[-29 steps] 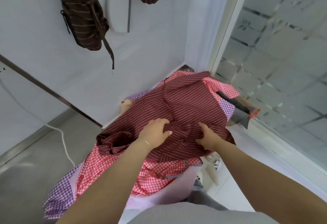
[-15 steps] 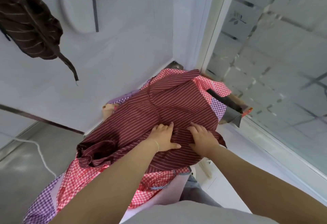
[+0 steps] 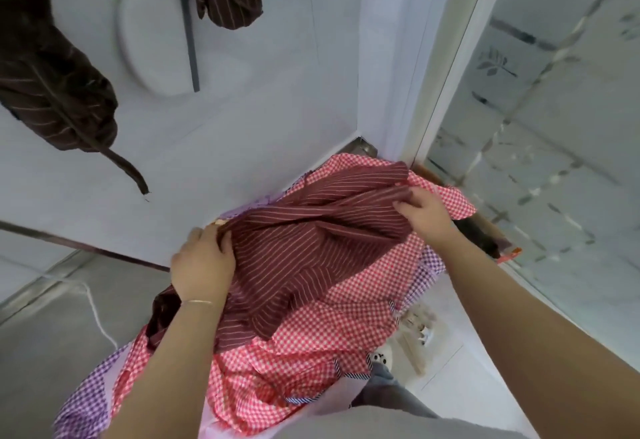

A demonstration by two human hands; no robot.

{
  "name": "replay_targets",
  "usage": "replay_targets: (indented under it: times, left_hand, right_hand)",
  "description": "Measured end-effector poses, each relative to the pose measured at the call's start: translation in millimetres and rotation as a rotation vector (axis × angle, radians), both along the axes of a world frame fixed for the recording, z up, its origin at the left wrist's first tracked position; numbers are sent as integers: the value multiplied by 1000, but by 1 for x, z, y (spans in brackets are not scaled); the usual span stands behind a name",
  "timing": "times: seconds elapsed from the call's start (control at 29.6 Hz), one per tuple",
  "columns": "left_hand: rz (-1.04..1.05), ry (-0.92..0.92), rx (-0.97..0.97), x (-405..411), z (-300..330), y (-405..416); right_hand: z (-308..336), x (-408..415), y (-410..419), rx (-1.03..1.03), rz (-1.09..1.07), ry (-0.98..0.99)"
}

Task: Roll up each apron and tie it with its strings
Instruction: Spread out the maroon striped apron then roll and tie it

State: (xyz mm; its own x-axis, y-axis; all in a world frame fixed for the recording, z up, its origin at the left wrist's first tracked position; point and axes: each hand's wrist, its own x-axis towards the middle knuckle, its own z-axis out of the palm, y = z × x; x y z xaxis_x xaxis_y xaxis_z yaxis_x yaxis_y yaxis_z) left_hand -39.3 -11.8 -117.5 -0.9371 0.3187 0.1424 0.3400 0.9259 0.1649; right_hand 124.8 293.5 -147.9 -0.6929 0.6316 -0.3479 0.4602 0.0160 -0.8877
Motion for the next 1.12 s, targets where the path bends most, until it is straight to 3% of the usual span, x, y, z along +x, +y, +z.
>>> replay_targets:
  times: [0.1, 0.27, 0.34, 0.41, 0.47, 0.57, 0.68, 0.84, 0.91, 0.98, 1.05, 1.12]
  left_hand:
    - [-60, 121, -27, 7, -7, 17]
    - [-424, -27, -13, 24, -7, 85]
    - [-479, -137, -29, 21, -6, 107]
    - [-519, -248, -52, 15, -5, 124]
    - [-542, -364, -102, 9, -4, 137]
    - [-545, -641, -165, 1, -6, 145]
    - [-554, -859, 17, 8, -10, 161]
    - [-494, -899, 407, 30, -11, 182]
    - [-555, -876, 426, 38, -8, 181]
    - [-635, -866, 386, 43, -5, 175]
    - [-701, -845, 348, 45, 0, 164]
    - [-725, -794, 331, 47, 8, 155]
  right_hand:
    - [2, -35, -7, 80, -55, 43]
    - [-5, -60, -10, 280, -181, -55]
    - [-10, -66, -2, 139, -247, -83]
    - [-13, -66, 9, -273, -256, -24]
    - [-14, -58, 19, -530, -250, 14]
    - [-12, -45, 20, -605, -184, 37]
    - [-7, -31, 12, -499, -65, 33]
    - [3, -14, -9, -281, -155, 17]
    - [6, -11, -12, -293, -286, 58]
    - [14, -8, -11, -468, -399, 118]
    - [25, 0, -6, -582, -402, 130]
    - [40, 5, -2, -524, -328, 80]
